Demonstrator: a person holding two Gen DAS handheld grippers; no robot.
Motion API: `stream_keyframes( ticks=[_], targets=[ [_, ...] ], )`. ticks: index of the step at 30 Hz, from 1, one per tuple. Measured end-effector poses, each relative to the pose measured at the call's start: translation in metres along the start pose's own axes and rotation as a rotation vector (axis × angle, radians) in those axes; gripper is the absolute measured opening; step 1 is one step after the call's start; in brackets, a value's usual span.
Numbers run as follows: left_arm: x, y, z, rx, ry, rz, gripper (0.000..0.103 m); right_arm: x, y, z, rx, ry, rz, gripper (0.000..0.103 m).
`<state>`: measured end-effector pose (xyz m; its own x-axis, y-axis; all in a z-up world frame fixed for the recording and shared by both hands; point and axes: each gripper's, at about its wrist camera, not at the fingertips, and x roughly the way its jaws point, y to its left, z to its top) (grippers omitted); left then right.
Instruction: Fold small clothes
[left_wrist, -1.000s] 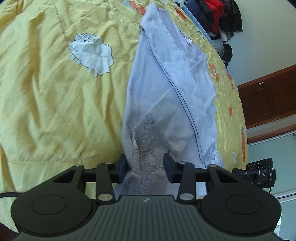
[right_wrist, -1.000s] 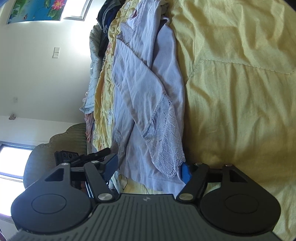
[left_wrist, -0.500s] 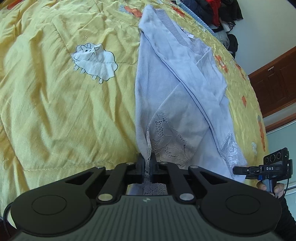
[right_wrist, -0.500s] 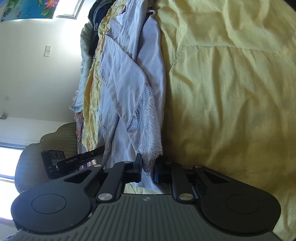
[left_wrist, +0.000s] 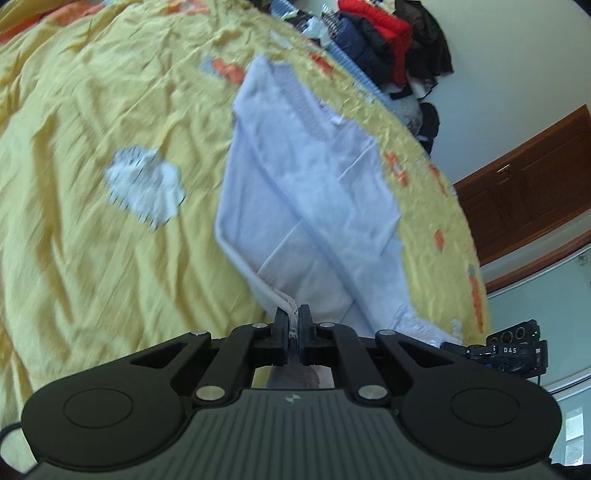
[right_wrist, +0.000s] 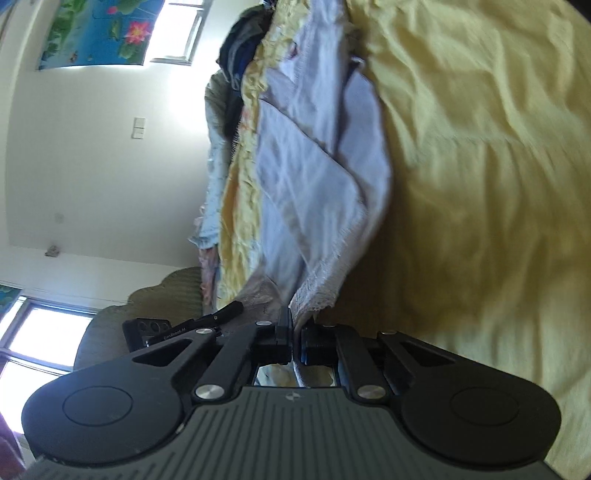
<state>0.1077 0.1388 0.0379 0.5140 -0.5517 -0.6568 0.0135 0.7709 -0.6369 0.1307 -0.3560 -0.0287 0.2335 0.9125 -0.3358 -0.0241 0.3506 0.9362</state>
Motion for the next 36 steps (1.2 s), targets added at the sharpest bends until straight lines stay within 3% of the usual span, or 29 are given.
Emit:
stream_keyframes(
  ticks=[6,10,13,16,18,19,21,23,25,26,28,31,33,36],
  targets=[
    [0.009,-0.005,0.044,0.002,-0.057,-0.031,0.005,0.001,0.023,0.049,-0.051,-0.053,0.056,0.010],
    [0.024,-0.007,0.098,0.002,-0.116,-0.040,0.005,0.012,0.037,0.116,-0.104,-0.111,0.091,0.010],
    [0.045,-0.009,0.161,0.001,-0.178,-0.036,0.005,0.032,0.048,0.183,-0.124,-0.155,0.100,0.010],
    [0.082,-0.003,0.220,0.012,-0.238,0.092,0.005,0.061,0.045,0.252,-0.084,-0.211,0.088,0.013],
    [0.100,0.005,0.235,-0.034,-0.240,0.137,0.005,0.080,0.026,0.286,0.005,-0.245,-0.017,0.043],
    [0.101,0.002,0.230,0.000,-0.256,0.151,0.005,0.088,0.016,0.295,0.039,-0.244,-0.081,0.065],
    [0.092,-0.010,0.206,0.133,-0.313,0.181,0.005,0.095,0.006,0.296,0.022,-0.229,-0.152,0.067],
    [0.081,-0.026,0.180,0.307,-0.392,0.294,0.005,0.091,-0.006,0.286,0.047,-0.207,-0.076,0.066],
    [0.067,-0.038,0.151,0.454,-0.488,0.397,0.005,0.076,-0.011,0.274,0.039,-0.242,-0.020,0.066],
    [0.064,-0.043,0.138,0.513,-0.517,0.436,0.005,0.069,-0.012,0.269,0.029,-0.258,-0.004,0.066],
    [0.066,-0.060,0.105,0.727,-0.551,0.518,0.007,0.059,-0.009,0.260,0.004,-0.267,0.001,0.066],
    [0.094,-0.080,0.045,1.134,-0.541,0.663,0.011,0.057,0.003,0.247,-0.051,-0.217,-0.007,0.066],
    [0.114,-0.084,0.006,1.392,-0.502,0.687,0.011,0.061,0.012,0.237,-0.069,-0.179,-0.001,0.066],
    [0.138,-0.086,-0.031,1.630,-0.354,0.665,0.016,0.080,0.017,0.220,-0.007,-0.079,0.085,0.067]
  ],
)
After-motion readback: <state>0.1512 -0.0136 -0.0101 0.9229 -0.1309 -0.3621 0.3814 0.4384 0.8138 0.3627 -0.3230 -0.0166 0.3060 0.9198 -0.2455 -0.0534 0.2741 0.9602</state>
